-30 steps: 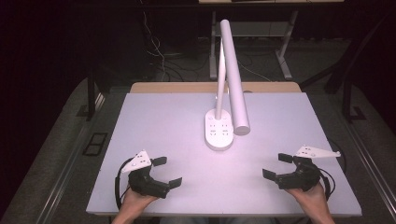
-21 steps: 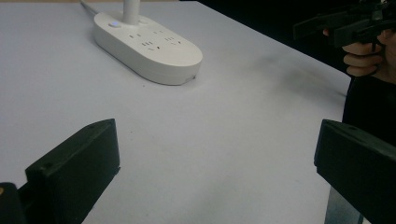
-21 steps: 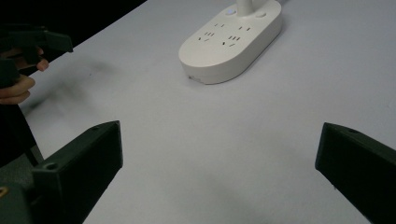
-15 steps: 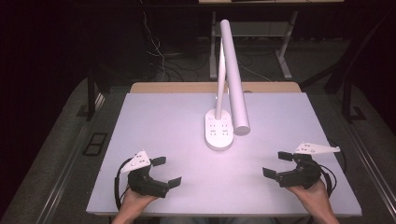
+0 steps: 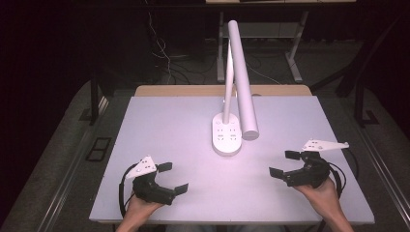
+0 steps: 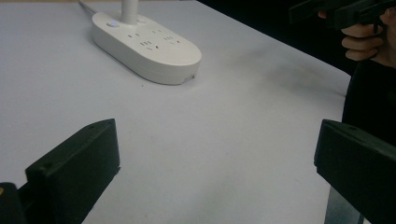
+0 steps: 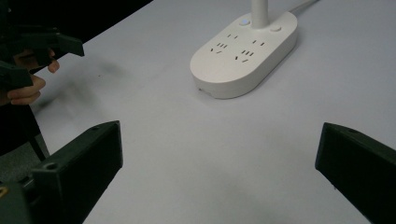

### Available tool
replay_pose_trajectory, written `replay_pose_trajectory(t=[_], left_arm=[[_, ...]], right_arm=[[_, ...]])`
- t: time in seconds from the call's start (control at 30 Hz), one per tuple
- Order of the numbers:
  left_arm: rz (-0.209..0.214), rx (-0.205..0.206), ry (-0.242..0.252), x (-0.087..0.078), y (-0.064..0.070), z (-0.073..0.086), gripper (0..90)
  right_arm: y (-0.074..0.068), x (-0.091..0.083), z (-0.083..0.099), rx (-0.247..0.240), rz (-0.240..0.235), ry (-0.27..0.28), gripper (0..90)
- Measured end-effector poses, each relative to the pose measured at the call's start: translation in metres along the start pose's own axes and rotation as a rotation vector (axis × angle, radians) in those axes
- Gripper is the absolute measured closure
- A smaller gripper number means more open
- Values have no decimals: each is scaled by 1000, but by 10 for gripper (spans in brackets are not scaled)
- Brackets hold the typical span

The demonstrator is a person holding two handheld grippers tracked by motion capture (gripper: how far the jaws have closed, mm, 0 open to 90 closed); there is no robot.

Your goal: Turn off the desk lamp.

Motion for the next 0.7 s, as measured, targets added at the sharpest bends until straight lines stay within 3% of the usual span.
replay_pose_trajectory(t=[0.07,0.7], left_arm=[[0,0,0,0,0,0,0],[2,-4,3,0,0,0,0]], right_arm=[[1,1,-5,15,-8,11,7],[4,18,-40,-39,-3,-21,7]])
Point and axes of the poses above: each handheld gripper's, and its own axes: x roughly forward along the jaws, z roughly out of its underside, y roughly to its right, the point moved 8 cm from there along x, roughly forward along the jaws, and after that the axes turned 4 degrees about y, right-handed, at the moved point
